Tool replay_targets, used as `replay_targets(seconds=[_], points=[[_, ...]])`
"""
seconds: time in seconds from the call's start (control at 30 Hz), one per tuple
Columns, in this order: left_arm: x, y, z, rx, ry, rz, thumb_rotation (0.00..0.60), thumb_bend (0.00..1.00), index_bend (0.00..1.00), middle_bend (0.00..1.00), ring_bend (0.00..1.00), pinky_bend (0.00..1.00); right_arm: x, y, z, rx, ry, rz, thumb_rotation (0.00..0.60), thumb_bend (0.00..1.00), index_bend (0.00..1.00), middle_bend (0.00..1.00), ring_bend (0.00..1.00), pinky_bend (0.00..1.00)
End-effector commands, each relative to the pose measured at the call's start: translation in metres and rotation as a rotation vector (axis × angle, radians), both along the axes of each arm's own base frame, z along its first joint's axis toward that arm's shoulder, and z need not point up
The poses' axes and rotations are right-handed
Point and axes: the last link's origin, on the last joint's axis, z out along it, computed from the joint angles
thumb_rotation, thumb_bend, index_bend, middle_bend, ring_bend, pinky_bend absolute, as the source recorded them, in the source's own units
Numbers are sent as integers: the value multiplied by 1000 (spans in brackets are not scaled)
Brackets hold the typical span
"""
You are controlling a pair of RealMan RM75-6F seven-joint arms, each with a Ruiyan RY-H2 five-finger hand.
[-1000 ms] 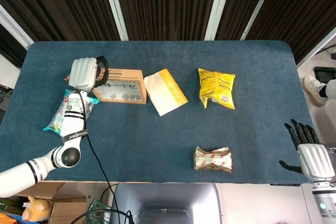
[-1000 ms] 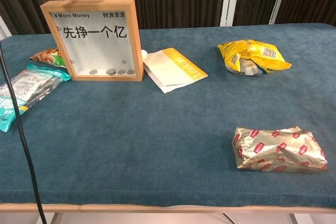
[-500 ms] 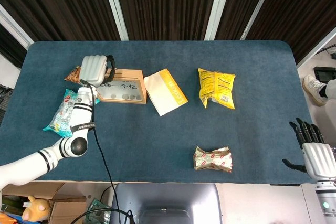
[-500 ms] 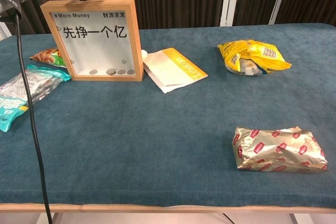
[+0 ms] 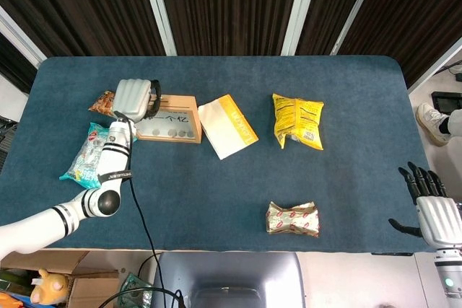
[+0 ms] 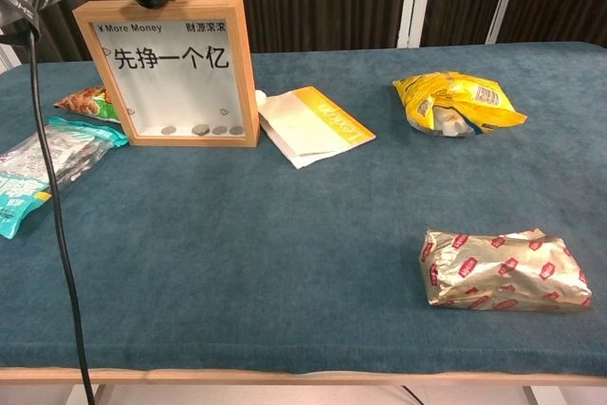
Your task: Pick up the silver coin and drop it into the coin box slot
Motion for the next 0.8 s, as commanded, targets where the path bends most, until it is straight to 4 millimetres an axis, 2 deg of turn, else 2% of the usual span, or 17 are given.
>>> replay_targets(seconds=[0.03, 0.43, 0.6, 0.7, 0.8], points=[[0, 0, 0, 0, 4, 1, 600, 669, 740, 1000, 1000, 1000, 0, 0, 0, 1, -1, 1, 600, 172, 0, 0, 0, 0], [-2, -2, -2, -16, 37, 16, 600, 669, 738, 1000, 1000, 1000, 0, 0, -1, 5, 0, 1, 600, 173, 0, 0, 0, 0], [-4, -1, -2, -22, 41, 21, 600, 640, 600, 1000, 1000, 1000, 0, 0, -1, 4, 0, 0, 600, 173, 0, 0, 0, 0], [-5, -1, -1, -24, 49, 20, 600, 584, 486, 1000, 1000, 1000, 0, 0, -1, 5, 1, 0, 600, 173, 0, 0, 0, 0], [-5, -2, -1, -26, 48, 14, 600, 535, 429, 1000, 1000, 1000, 0, 0, -1, 7, 1, -1, 600, 173, 0, 0, 0, 0]])
